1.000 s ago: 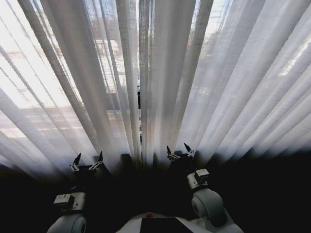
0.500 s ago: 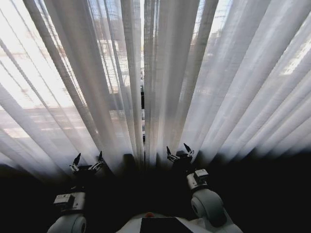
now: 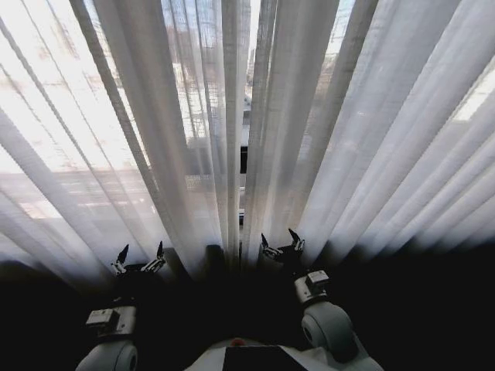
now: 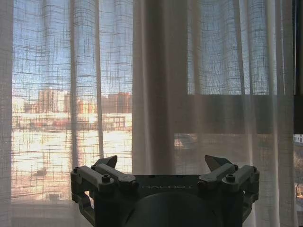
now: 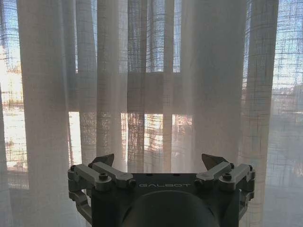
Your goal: Open the curtains by pulling them apart, changing their state from closed to fully open.
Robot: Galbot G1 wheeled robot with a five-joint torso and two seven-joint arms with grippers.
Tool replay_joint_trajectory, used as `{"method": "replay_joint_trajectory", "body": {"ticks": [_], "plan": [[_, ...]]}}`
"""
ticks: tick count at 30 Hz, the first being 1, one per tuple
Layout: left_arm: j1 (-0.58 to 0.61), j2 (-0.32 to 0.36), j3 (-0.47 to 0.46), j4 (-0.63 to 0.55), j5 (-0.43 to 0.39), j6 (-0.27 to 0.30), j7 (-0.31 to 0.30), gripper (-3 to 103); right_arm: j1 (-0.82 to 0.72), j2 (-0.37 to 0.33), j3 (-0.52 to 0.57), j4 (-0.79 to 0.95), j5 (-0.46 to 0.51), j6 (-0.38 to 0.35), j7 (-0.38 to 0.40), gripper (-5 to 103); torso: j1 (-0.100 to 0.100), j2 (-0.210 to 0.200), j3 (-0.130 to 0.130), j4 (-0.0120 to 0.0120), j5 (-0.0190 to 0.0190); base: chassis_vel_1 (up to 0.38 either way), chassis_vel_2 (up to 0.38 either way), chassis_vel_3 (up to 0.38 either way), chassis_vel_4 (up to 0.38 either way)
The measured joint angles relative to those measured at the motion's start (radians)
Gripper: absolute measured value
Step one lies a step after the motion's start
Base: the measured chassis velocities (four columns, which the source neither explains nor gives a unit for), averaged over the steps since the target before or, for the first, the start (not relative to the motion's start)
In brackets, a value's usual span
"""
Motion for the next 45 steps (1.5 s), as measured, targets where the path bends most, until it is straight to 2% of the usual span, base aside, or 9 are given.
{"method": "replay_joint_trajectory", "body": {"ticks": [14,45], "plan": [[0.006,-0.004,-0.003,-0.023,0.018,0.023,0.000,100,0.156,-0.032,-0.014,-0.123,0.128,-0.037,-0.002,100,0.000,0.000,0.000,0.0000,-0.0002,0.000,0.000,0.000,0.000],[0.001,-0.029,-0.017,-0.019,0.025,0.022,0.000,100,0.597,0.000,-0.102,-0.520,0.184,-0.048,0.022,100,0.000,0.000,0.000,0.0001,-0.0003,0.000,0.000,0.000,0.000]]}}
